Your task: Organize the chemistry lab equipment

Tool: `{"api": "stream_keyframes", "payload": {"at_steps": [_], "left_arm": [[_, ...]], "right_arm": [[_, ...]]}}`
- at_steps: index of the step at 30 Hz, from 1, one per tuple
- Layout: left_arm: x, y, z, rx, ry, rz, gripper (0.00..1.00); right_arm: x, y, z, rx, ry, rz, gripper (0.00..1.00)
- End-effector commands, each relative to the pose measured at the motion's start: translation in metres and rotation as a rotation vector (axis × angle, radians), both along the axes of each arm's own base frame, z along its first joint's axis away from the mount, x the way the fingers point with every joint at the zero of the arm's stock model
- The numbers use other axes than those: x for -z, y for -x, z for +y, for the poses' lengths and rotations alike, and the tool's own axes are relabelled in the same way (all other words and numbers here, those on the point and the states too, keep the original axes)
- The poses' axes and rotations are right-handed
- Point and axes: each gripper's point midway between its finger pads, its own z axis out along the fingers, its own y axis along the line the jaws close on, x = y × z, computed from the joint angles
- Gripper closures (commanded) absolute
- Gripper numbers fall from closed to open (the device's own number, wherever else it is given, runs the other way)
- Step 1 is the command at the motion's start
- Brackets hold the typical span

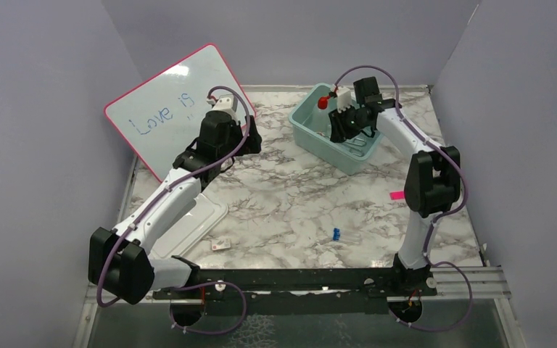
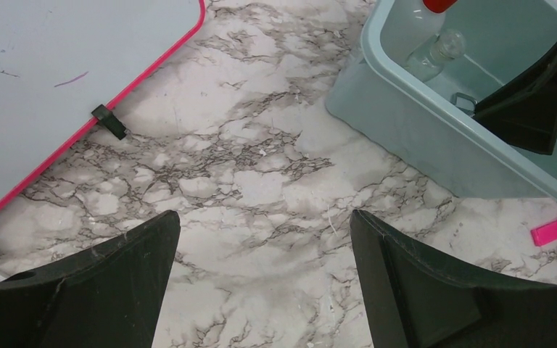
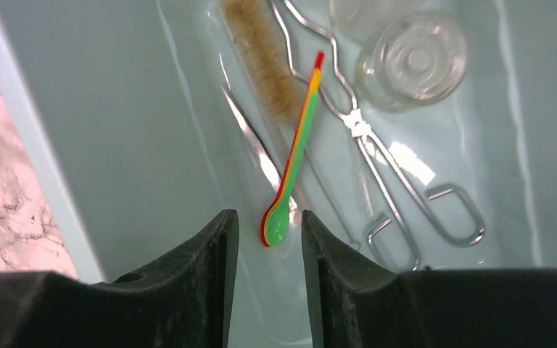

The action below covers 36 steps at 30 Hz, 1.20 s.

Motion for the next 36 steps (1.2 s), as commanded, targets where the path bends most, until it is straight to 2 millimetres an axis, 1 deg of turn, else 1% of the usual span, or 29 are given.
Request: {"api": "stream_keyframes", "payload": {"at_steps": [1, 3, 4, 7, 9, 11, 14, 16, 17, 20, 21, 24, 27, 29, 31, 33, 34, 35, 36], "left_arm": [[-0.019, -0.007, -0.008, 0.025, 0.017, -0.043, 0.1], [-0.02, -0.009, -0.007, 0.022, 0.005, -0.044, 0.1], [-0.02, -0.01, -0.006, 0.017, 0.0, -0.045, 0.1], [-0.023, -0.011, -0.002, 0.001, -0.013, -0.057, 0.1], [-0.028, -0.011, 0.003, -0.017, -0.025, -0.071, 0.1], [-0.034, -0.01, 0.01, -0.046, -0.041, -0.085, 0.1], [-0.049, -0.008, 0.025, -0.108, -0.069, -0.107, 0.1], [-0.063, -0.007, 0.034, -0.142, -0.087, -0.132, 0.1], [-0.071, -0.005, 0.038, -0.153, -0.093, -0.147, 0.1], [-0.096, -0.001, 0.051, -0.189, -0.119, -0.2, 0.1], [-0.105, 0.001, 0.057, -0.209, -0.131, -0.218, 0.1], [-0.138, 0.01, 0.077, -0.276, -0.155, -0.288, 0.1], [-0.168, 0.023, 0.089, -0.305, -0.155, -0.354, 0.1], [-0.179, 0.031, 0.094, -0.307, -0.146, -0.381, 0.1], [-0.186, 0.039, 0.097, -0.307, -0.133, -0.399, 0.1], [-0.188, 0.044, 0.099, -0.31, -0.127, -0.405, 0.1], [-0.19, 0.047, 0.101, -0.313, -0.123, -0.409, 0.1], [-0.19, 0.049, 0.102, -0.318, -0.119, -0.41, 0.1], [-0.191, 0.052, 0.104, -0.321, -0.115, -0.412, 0.1]], "right_arm": [[-0.039, -0.013, 0.006, 0.029, -0.046, -0.072, 0.57], [-0.055, -0.013, 0.008, 0.042, -0.07, -0.1, 0.55], [-0.069, -0.012, 0.009, 0.049, -0.088, -0.125, 0.55], [-0.1, -0.007, 0.012, 0.078, -0.143, -0.179, 0.53], [-0.122, 0.0, 0.013, 0.093, -0.184, -0.209, 0.51], [-0.14, 0.013, 0.018, 0.085, -0.234, -0.223, 0.5], [-0.164, 0.044, 0.041, 0.003, -0.312, -0.223, 0.48], [-0.173, 0.065, 0.066, -0.05, -0.323, -0.245, 0.45], [-0.173, 0.074, 0.078, -0.066, -0.325, -0.25, 0.45], [-0.169, 0.107, 0.119, -0.129, -0.37, -0.234, 0.43], [-0.16, 0.118, 0.131, -0.138, -0.385, -0.209, 0.43], [-0.145, 0.149, 0.165, -0.177, -0.415, -0.172, 0.4], [-0.124, 0.174, 0.193, -0.197, -0.407, -0.134, 0.38], [-0.108, 0.189, 0.212, -0.208, -0.406, -0.098, 0.37], [-0.091, 0.205, 0.233, -0.218, -0.387, -0.08, 0.36], [-0.072, 0.219, 0.253, -0.231, -0.351, -0.07, 0.36], [-0.057, 0.229, 0.265, -0.243, -0.319, -0.055, 0.36], [-0.049, 0.23, 0.271, -0.238, -0.299, -0.051, 0.36], [-0.041, 0.24, 0.282, -0.265, -0.285, -0.044, 0.36]]}}
